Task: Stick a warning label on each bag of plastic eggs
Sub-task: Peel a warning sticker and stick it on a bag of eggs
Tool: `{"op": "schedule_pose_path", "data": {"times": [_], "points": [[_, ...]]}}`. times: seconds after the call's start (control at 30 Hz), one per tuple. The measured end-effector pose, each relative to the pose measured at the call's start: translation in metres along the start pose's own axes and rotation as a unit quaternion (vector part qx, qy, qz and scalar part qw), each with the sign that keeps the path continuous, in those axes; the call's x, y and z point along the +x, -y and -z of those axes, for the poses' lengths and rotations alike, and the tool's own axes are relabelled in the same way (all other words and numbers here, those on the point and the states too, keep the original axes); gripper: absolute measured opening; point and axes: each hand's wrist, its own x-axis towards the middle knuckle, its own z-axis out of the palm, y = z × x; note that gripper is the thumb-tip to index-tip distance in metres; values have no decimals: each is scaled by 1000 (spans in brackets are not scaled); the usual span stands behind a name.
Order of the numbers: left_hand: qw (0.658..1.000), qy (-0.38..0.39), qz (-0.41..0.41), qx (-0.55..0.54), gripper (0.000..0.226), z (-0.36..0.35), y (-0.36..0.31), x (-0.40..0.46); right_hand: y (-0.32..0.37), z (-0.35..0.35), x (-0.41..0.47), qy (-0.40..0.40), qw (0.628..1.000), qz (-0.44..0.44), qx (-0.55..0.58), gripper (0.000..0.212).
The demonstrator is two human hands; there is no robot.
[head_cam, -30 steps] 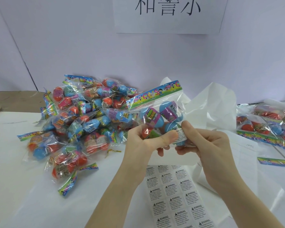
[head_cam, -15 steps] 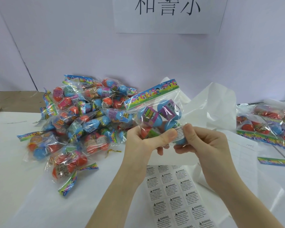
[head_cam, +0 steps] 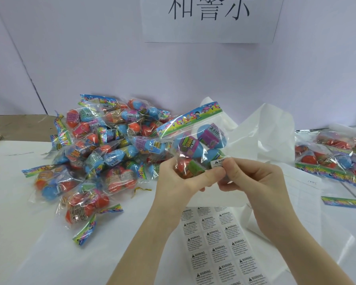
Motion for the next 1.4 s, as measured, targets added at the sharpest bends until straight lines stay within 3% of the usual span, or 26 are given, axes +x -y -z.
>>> {"op": "schedule_pose_path", "data": {"times": [0.2, 0.4, 0.5, 0.57, 0.67, 0.77, 0.83, 0.93, 1.0, 1.1, 1.17, 1.23, 1.27, 1.33, 1.4], "points": [[1000, -18, 10, -3, 18, 0, 2, 1, -1, 1, 0, -15, 1000, 0, 3, 15], [998, 54, 14, 13, 25, 5, 0, 1, 0, 5, 2, 3, 999, -45, -1, 20], [996, 75, 30, 38, 38, 5, 2, 0, 2, 5, 4, 18, 998, -55, -2, 12], [996, 74, 18, 50, 28, 4, 3, 0, 1, 7, 6, 11, 998, -63, -5, 12], [997, 15, -8, 80, 27, 4, 2, 2, 1, 14, 9, 4, 996, -89, -29, 20], [994, -104, 12, 32, 64, 9, 3, 8, 3, 21, 11, 29, 990, -120, -62, 23], [984, -179, 15, -6, 56, 13, 1, 13, 4, 23, 13, -2, 994, -104, -36, 21], [961, -277, 5, 6, 40, 20, 3, 16, 7, 29, 17, -140, 978, 1, 157, 20], [947, -320, 1, 30, 38, 23, 7, 17, 9, 31, 20, -155, 957, 38, 241, 31], [923, -355, -7, 146, 29, 29, 13, 19, 3, 28, 18, -130, 977, -13, 171, 61], [863, -372, -3, 343, 18, 38, 18, 19, -3, 20, 14, -95, 992, -34, 75, 90], [785, -365, 36, 500, 27, 49, 22, 18, -7, 17, 12, -54, 998, -25, 33, 78], [763, -352, 66, 539, 36, 55, 24, 18, -7, 17, 10, -28, 999, -18, 11, 67], [743, -322, 141, 569, 57, 64, 24, 19, -6, 19, 8, 13, 999, -7, -44, 48], [750, -281, 217, 559, 80, 72, 22, 21, -5, 18, 6, 31, 995, 1, -92, 32]]}}
